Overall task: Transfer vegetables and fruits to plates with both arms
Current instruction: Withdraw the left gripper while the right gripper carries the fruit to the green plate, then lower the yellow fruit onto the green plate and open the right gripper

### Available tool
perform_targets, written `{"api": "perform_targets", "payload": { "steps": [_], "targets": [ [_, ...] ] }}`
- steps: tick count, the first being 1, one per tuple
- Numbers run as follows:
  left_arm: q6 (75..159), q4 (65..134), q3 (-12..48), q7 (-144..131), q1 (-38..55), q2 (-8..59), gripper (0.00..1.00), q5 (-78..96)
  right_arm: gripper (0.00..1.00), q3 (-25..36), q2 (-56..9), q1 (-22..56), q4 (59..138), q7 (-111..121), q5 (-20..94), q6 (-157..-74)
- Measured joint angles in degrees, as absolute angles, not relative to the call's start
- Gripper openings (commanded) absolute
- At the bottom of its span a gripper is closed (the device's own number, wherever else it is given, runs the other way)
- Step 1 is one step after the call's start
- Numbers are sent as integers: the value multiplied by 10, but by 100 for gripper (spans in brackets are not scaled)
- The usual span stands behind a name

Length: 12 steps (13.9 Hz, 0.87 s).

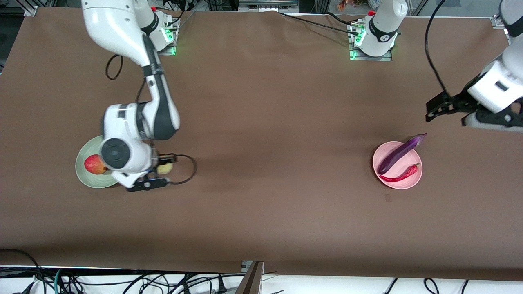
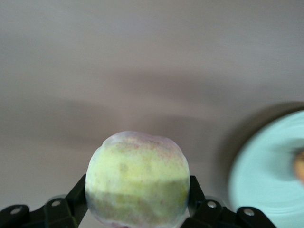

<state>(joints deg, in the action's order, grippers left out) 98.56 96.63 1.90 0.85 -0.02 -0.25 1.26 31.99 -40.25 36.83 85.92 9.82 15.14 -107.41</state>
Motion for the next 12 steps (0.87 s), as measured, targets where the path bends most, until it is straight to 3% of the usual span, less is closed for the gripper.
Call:
{"api": "perform_targets", "payload": {
  "steps": [3, 8, 9, 10, 11, 12],
  "targets": [
    [989, 1012, 14, 9, 1, -35, 100, 13, 22, 363, -404, 340, 904, 218, 151, -1078],
    [984, 1012, 17, 9, 3, -34, 100, 13, 21, 365, -409, 285, 940, 298, 151, -1116],
    [984, 1010, 17, 9, 3, -34, 100, 13, 32, 365, -409, 284, 952, 303, 151, -1133],
    [983, 1009, 17, 9, 3, -34, 100, 13, 90, 365, -410, 284, 964, 307, 151, -1147],
    [983, 1009, 18, 9, 3, -34, 100, 13, 100, 365, -410, 283, 972, 308, 151, -1158],
    [982, 1008, 19, 9, 4, -34, 100, 13, 100, 365, -410, 281, 976, 309, 151, -1163]
  ]
}}
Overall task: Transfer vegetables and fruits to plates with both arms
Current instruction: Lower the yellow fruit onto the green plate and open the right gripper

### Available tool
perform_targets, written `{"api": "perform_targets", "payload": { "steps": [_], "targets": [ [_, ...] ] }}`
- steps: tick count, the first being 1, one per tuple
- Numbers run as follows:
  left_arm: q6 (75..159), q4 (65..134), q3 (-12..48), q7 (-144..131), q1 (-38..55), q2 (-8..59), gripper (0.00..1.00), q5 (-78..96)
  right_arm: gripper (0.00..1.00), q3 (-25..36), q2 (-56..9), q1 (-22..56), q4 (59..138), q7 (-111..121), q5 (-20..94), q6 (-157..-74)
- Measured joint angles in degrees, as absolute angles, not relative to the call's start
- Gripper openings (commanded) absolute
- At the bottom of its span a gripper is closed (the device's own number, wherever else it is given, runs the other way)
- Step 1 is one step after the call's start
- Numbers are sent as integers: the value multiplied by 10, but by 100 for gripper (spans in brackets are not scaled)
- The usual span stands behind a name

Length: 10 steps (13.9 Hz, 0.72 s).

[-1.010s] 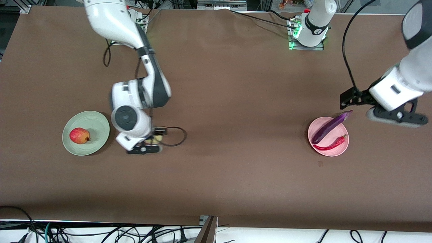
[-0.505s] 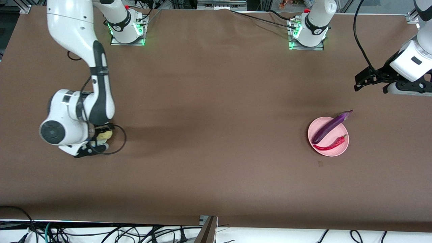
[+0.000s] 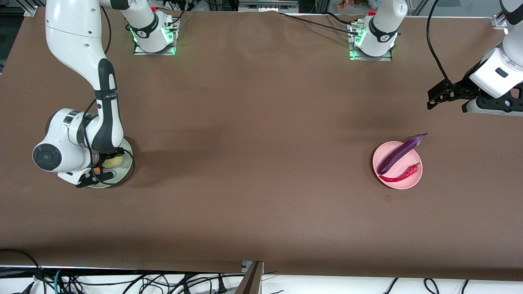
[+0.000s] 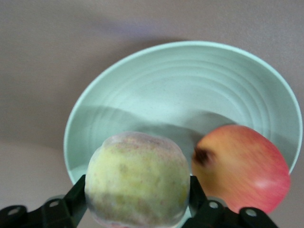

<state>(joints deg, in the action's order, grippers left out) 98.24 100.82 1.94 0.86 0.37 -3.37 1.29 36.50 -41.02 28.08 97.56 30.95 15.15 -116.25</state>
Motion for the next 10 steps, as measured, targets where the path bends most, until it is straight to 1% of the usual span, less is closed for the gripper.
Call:
{"api": "perform_targets", "payload": {
  "steps": [4, 7, 10],
  "targets": [
    [981, 1008, 23, 9, 4, -34, 100, 13, 100, 366, -402, 273, 959, 313, 155, -1158],
    [980, 1008, 30, 9, 4, -34, 100, 13, 100, 371, -393, 272, 921, 313, 200, -1096],
    [979, 1008, 30, 9, 4, -34, 100, 13, 100, 375, -391, 270, 877, 291, 219, -1044]
  ]
}}
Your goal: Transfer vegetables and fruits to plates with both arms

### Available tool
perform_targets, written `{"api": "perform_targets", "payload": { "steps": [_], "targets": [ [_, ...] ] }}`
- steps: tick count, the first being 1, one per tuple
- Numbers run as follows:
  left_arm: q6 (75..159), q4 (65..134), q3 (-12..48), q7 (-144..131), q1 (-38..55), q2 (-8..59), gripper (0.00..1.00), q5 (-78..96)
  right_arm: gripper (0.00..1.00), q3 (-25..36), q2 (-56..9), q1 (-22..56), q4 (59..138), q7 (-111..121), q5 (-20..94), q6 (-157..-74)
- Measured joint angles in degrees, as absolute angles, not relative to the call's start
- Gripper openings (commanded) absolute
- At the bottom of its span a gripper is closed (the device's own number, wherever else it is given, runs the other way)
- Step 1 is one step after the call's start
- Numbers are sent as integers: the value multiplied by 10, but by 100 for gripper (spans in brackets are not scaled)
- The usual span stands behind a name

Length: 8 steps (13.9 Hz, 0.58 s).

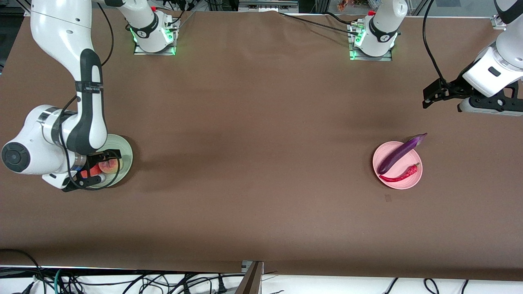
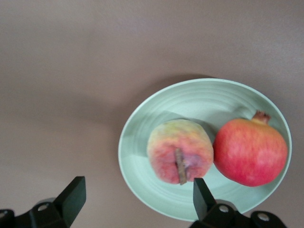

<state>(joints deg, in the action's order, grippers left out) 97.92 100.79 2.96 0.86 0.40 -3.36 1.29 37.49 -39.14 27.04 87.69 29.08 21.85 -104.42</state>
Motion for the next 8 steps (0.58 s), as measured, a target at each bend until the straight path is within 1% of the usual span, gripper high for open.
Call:
{"api": "perform_targets", "payload": {
  "steps": [2, 3, 4, 6, 8],
  "targets": [
    [979, 1008, 30, 9, 4, -34, 100, 13, 100, 363, -390, 268, 863, 237, 221, -1030],
    [979, 1008, 30, 9, 4, -34, 100, 13, 100, 336, -382, 256, 861, 200, 218, -1028],
    [979, 1008, 29, 9, 4, -34, 100, 13, 100, 298, -369, 234, 861, 159, 201, -1026],
    [979, 1008, 30, 9, 4, -34, 100, 13, 100, 220, -331, 187, 860, 84, 134, -1006],
    [979, 1008, 31, 9, 4, -34, 100, 13, 100, 160, -275, 149, 862, 21, 89, -966]
  ]
}}
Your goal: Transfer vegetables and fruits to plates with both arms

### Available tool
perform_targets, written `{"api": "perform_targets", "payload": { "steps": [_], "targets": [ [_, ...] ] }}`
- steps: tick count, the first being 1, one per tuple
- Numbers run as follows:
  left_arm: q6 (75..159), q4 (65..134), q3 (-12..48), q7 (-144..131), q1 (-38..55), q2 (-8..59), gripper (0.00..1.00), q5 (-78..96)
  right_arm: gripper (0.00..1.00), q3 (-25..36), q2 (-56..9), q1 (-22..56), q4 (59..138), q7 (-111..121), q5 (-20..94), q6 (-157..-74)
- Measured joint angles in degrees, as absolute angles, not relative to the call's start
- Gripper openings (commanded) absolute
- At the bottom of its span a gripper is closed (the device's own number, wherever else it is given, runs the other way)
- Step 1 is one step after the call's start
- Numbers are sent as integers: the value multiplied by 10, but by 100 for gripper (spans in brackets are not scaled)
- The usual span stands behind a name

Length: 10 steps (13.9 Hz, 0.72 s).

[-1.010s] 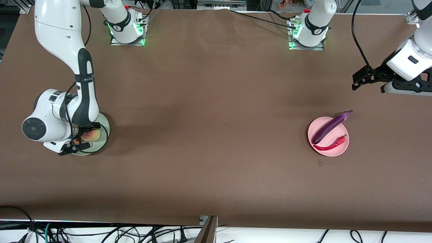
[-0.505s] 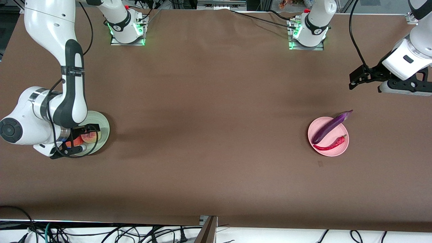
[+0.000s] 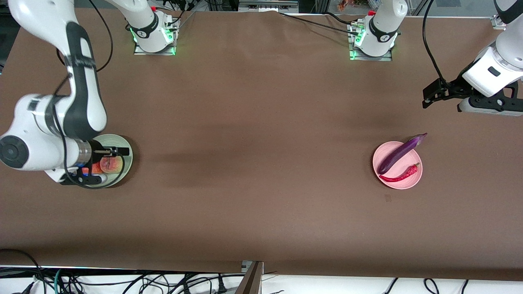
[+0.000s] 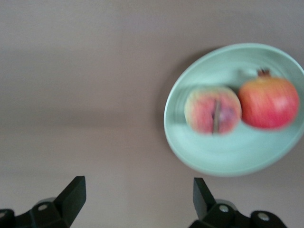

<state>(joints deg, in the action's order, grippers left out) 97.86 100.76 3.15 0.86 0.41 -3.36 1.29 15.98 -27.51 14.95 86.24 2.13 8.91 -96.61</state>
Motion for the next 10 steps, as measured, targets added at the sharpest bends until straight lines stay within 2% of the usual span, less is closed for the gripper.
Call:
{"api": "perform_targets", "payload": {
  "steps": [2, 6, 10],
  "targets": [
    [979, 1007, 37, 9, 4, -34, 100, 13, 100, 112, -203, 110, 874, -1, 75, -925],
    [979, 1003, 39, 9, 4, -34, 100, 13, 100, 78, -63, 79, 907, -1, 63, -846],
    [979, 1001, 43, 9, 4, -34, 100, -5, 100, 56, 2, 67, 917, -1, -12, -833]
  ]
}}
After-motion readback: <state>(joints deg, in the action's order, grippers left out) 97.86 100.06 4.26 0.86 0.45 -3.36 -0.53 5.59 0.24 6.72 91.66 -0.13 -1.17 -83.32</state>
